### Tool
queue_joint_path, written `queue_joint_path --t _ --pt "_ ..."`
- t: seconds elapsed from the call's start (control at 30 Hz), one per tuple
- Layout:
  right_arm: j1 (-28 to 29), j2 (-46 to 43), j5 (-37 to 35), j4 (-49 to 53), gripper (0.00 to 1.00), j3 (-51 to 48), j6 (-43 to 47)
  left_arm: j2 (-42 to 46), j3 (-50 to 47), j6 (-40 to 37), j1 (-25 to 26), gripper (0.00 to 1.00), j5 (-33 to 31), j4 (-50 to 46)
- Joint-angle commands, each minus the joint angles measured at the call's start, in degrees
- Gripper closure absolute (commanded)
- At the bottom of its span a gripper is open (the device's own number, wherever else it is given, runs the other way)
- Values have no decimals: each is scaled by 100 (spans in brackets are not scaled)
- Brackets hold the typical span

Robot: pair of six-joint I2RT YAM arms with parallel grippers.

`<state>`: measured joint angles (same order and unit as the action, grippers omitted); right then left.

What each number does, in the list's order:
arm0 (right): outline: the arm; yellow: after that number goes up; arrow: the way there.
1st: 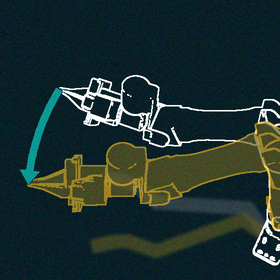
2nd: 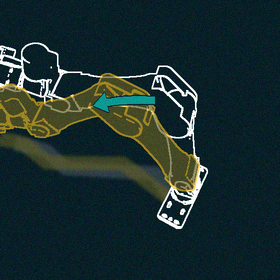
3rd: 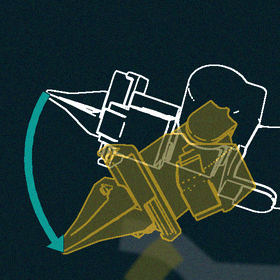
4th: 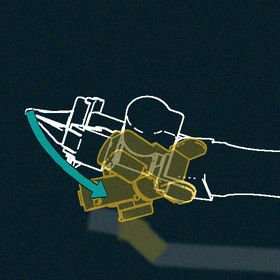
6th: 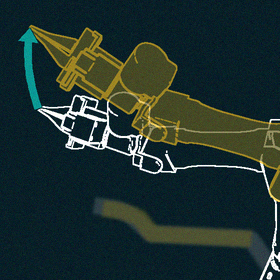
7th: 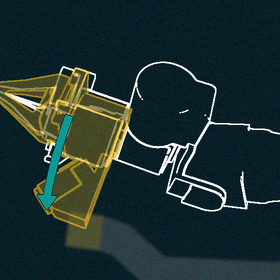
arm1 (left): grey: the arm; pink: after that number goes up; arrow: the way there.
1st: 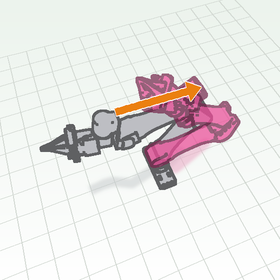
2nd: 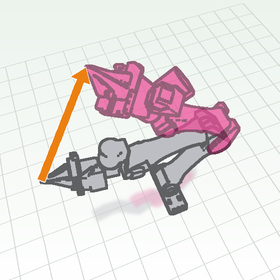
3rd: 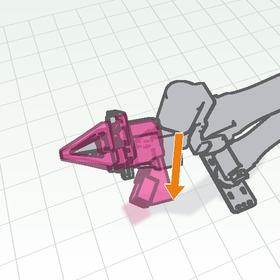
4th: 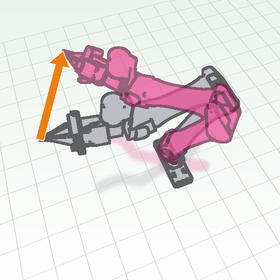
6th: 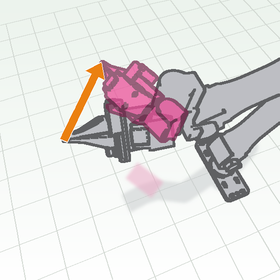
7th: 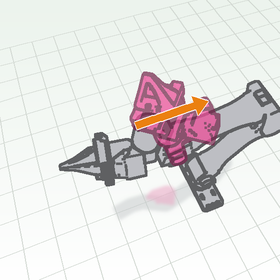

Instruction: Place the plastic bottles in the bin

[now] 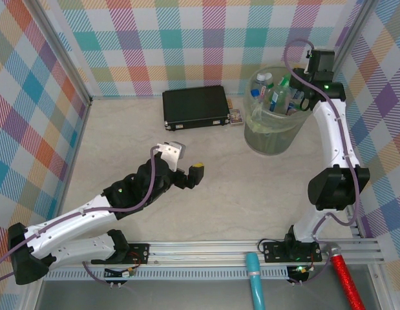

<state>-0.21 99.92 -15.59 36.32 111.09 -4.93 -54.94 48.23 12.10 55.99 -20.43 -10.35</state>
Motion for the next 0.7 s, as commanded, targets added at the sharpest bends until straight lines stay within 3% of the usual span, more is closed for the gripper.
queue_joint_path --t 0.0,0.3,0.67 --pt "21 -281 290 297 51 243 -162 60 -108 89 -68 1 80 155" --pt "21 -40 89 14 51 -772 -116 88 -163 135 -105 1 92 99" --pt "22 39 122 305 50 -405 -83 105 -217 179 -141 0 133 170"
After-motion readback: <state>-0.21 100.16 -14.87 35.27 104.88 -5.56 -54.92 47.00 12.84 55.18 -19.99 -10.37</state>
